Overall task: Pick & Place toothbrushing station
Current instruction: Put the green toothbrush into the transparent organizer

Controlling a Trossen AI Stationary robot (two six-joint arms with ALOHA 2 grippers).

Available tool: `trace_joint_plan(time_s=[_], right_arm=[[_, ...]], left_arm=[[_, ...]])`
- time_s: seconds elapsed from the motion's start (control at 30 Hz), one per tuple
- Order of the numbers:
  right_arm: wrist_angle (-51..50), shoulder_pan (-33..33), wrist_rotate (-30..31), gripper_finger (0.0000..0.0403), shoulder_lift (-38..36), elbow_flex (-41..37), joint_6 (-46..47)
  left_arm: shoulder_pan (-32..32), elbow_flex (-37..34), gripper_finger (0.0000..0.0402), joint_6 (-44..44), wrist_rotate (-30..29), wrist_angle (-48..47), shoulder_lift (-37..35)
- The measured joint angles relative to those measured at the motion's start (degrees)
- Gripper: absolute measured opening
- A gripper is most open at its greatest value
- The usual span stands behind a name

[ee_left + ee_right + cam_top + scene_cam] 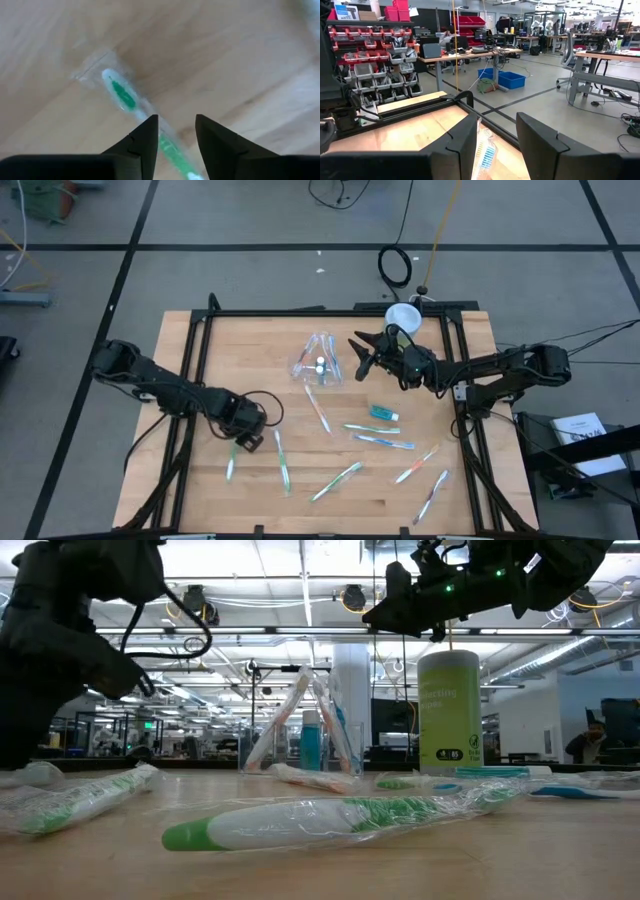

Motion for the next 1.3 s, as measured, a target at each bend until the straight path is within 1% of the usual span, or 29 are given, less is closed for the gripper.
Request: trace_joint_plan(time_s=[0.1,0.27,0.53,0.6,0.67,0.77,0.97,1.07,1.3], right_arm=[[0.0,0.0,0.0,0.0132,0.0,0.0,0.0],[0.0,0.0,0.0,0.0132,0.0,0.0,0.0],[0.0,0.0,0.0,0.0132,0.0,0.0,0.0],[0.0,0.0,0.0,0.0132,0.0,0.0,0.0],[0.0,0.0,0.0,0.0132,0.0,0.0,0.1],[0.0,0.0,0.0,0.0132,0.0,0.0,0.0],[0.0,0.0,0.0,0.0132,0.0,0.0,0.0],[0.0,0.0,0.0,0.0132,0.0,0.0,0.0],[0.0,0.0,0.0,0.0132,0.0,0.0,0.1]], left_arm=[[-0.5,0.0,0.0123,-1.8,0.4,-1.9,0.0],[-3.4,0.0,0.0108,-6.7,-2.3,-4.6,-0.5],[-8.2,0.0,0.0098,-14.6,-1.4,-8.3,-1.6],[-9.2,0.0,0.0097,-15.5,-2.5,-8.4,-2.1],[-10.3,0.0,0.0097,-18.1,-4.8,-9.0,-2.1],[-12.2,-0.1,0.0097,-22.0,-6.5,-10.0,-2.1],[-13.6,-1.1,0.0097,-28.2,-7.9,-5.8,-2.0],[-14.5,-1.7,0.0097,-31.5,-8.4,-6.1,-2.0],[-16.3,-5.3,0.0097,-39.7,-8.5,-2.5,-2.0]])
